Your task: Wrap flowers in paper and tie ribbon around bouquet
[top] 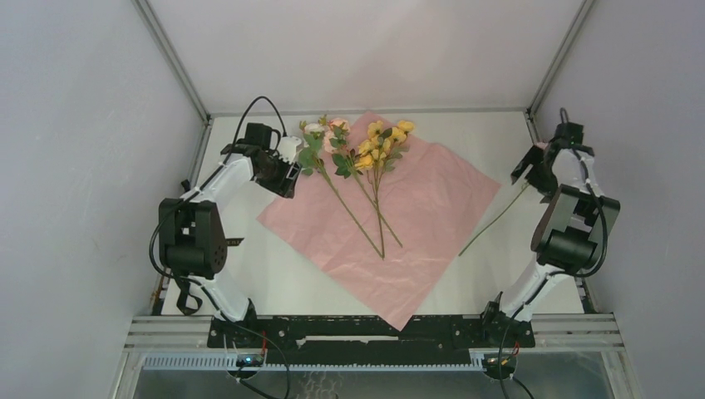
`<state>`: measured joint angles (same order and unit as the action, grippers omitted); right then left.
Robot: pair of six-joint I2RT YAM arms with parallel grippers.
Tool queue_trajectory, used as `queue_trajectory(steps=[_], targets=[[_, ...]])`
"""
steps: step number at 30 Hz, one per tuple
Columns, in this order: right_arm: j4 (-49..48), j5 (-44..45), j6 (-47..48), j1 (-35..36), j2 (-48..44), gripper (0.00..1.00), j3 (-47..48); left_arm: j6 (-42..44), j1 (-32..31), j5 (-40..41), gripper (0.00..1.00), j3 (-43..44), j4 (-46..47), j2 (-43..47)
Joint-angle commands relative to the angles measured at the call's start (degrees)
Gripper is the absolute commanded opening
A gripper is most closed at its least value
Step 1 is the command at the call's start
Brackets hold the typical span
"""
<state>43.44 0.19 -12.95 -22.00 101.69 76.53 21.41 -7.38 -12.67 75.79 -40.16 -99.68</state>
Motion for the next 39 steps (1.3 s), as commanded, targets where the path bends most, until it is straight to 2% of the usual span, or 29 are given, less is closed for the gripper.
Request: queue_trajectory(steps=[1,5,11,12,13,16,17,18,19,24,28,29,33,38,39], targets=[[-3.21,2.29,-3.64,-2.30,7.45,0.99,11.24,1.08,-0.01,-0.70,0.66,-1.04,1.13,4.60],[-0.07,2.24,-5.01,-3.36,16.14,0.94,19.30,1.69,-0.01,-0.54,0.66,-1.10,1.14,4.83],[2.00,-5.50,-4.72,-3.45,23.27,0.73,22.49,2.12,0.15,-0.78,0.66,-0.90,1.11,3.87],[2.06,-5.54,-4.53,-3.41,23.56,0.64,22.38,1.97,0.17,-0.72,0.66,-0.73,1.13,3.68],[2.23,-5.39,-4.19,-3.48,23.71,0.46,22.32,1.86,0.17,-0.82,0.66,-0.61,1.14,3.62],[2.93,-3.11,-2.99,-3.75,21.50,0.19,22.00,1.48,0.17,-1.62,0.66,-0.60,0.91,3.96],[2.92,-1.31,-2.56,-3.75,19.87,0.16,21.74,1.45,0.21,-1.96,0.66,-0.72,0.76,4.28],[2.54,1.50,-2.36,-3.83,17.29,0.05,21.25,1.45,0.25,-2.37,0.66,-0.87,0.59,4.69],[1.89,4.12,-2.20,-3.76,14.26,0.00,20.63,1.51,0.26,-2.67,0.66,-1.03,0.38,5.08],[-3.78,15.70,1.61,0.84,-4.76,0.00,17.31,2.05,0.86,-3.66,0.67,-2.78,-0.82,7.80],[-10.19,23.00,9.61,12.12,-17.84,0.00,14.69,1.61,2.97,-4.84,0.68,-4.41,-1.33,9.52],[-10.98,22.11,10.58,14.83,-20.70,0.00,14.42,1.21,3.63,-4.97,0.69,-4.75,-1.57,9.72],[-12.71,7.82,9.86,25.88,-24.51,0.00,13.49,0.61,5.78,-3.19,0.77,-6.61,-2.38,10.33],[-16.97,-10.59,8.03,39.84,-16.68,0.00,13.17,0.37,7.20,-0.39,0.99,-9.67,-2.92,9.61],[-17.47,-12.56,8.14,41.86,-13.31,0.00,14.59,0.62,7.20,-0.21,1.00,-10.16,-3.12,9.36]])
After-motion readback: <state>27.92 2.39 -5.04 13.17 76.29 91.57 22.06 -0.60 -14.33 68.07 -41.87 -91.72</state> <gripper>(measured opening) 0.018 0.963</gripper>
